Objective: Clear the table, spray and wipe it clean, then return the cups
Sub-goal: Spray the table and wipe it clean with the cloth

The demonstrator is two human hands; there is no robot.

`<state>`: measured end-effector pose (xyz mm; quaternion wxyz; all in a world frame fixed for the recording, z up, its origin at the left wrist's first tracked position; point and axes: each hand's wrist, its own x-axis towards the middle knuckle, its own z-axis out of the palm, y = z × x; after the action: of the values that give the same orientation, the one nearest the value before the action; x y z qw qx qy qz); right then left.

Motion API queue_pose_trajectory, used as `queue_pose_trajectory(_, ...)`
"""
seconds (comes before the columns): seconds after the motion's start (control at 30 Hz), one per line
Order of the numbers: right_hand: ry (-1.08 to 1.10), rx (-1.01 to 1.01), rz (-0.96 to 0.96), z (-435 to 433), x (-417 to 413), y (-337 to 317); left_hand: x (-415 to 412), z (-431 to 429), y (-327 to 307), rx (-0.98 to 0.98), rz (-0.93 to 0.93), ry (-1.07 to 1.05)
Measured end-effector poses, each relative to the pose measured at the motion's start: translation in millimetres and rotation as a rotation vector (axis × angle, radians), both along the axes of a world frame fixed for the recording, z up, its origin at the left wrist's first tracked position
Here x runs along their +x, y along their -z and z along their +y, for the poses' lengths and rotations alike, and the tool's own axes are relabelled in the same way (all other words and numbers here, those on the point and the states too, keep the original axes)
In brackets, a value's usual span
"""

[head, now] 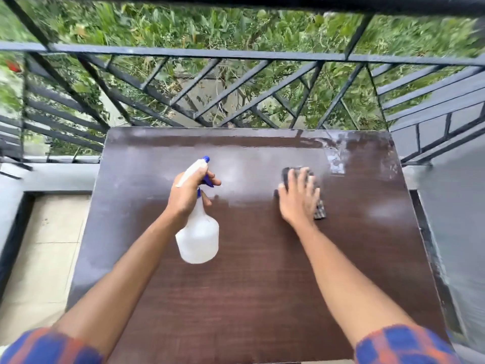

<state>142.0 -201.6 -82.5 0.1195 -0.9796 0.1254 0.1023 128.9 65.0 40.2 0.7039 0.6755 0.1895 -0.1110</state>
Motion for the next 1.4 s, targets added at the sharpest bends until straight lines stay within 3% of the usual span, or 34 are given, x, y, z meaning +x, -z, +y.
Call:
queue_pose_trajectory(0.1, -0.410, 0.006, -0.030, -9, -24, 7, 9, -38, 5, 0.031, 0.013, -0.020)
queue_pose_trajectory(0.17, -0.490, 0.066, -0.043, -53, -21, 11, 16, -69, 8, 0.028, 0.010, -0.040)
queue_pose_trajectory(0.33, -0.250, 0.023, -0.047, -184, 32, 13, 31, -143, 9, 0.055, 0.004, -0.077)
queue_pose_trajectory(0.47, 0.036, 0.049, 0.013, -236, 98, 3, 33, -179, 8, 0.052, -0.005, -0.118)
queue_pose_trajectory(0.6, 0.100, 0.134, 0.067, -202, 144, -4, 37, -205, 2, 0.049, -0.026, -0.135)
queue_pose_trajectory(0.73, -0.248, 0.116, 0.000, -146, 125, -1, 48, -222, 0, 0.046, -0.024, -0.115)
queue_pose_trajectory(0.87, -0.417, 0.112, -0.121, -171, 102, 14, 67, -230, 1, 0.021, -0.041, -0.072)
queue_pose_trajectory(1.07, 0.096, 0.045, -0.067, -256, 145, 11, 89, -219, -2, 0.029, -0.035, 0.002)
queue_pose_trajectory(1.2, 0.307, 0.128, 0.009, -229, 183, 2, 94, -202, -2, 0.009, -0.046, 0.000)
queue_pose_trajectory(1.27, 0.217, 0.114, 0.027, -183, 188, -3, 94, -193, 0, 0.004, -0.036, -0.005)
queue_pose_trajectory(1.4, -0.240, 0.108, 0.015, -84, 175, -3, 96, -184, 8, -0.008, -0.015, -0.005)
